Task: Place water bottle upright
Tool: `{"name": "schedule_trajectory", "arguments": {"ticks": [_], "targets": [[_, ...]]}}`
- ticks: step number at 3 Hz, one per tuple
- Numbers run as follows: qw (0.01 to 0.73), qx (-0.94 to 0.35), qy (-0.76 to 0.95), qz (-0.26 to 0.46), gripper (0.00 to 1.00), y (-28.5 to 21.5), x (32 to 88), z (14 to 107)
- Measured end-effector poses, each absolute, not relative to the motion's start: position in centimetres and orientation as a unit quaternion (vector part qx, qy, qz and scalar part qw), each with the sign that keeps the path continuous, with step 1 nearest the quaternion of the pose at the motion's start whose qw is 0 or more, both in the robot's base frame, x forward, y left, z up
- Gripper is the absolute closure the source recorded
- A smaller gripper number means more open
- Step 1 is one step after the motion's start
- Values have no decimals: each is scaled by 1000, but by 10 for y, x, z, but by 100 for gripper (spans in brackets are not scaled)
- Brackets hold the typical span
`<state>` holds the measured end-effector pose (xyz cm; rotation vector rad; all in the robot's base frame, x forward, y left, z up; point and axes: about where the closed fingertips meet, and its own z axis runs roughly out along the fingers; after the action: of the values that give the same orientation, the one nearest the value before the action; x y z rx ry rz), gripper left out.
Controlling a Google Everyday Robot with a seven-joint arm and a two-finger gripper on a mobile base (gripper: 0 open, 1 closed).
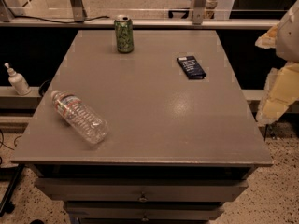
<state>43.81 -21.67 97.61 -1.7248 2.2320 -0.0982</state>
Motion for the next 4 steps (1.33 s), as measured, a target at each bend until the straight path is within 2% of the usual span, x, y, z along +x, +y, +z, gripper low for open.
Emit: {"name": "schedule_trajectory", "arguments": {"ticks": [1, 2, 4], "targets": [[159, -603, 781, -34, 0, -217, 438, 976], [166, -594, 787, -32, 0, -194, 454, 974], [204, -544, 814, 10, 0, -75, 506, 950]]}}
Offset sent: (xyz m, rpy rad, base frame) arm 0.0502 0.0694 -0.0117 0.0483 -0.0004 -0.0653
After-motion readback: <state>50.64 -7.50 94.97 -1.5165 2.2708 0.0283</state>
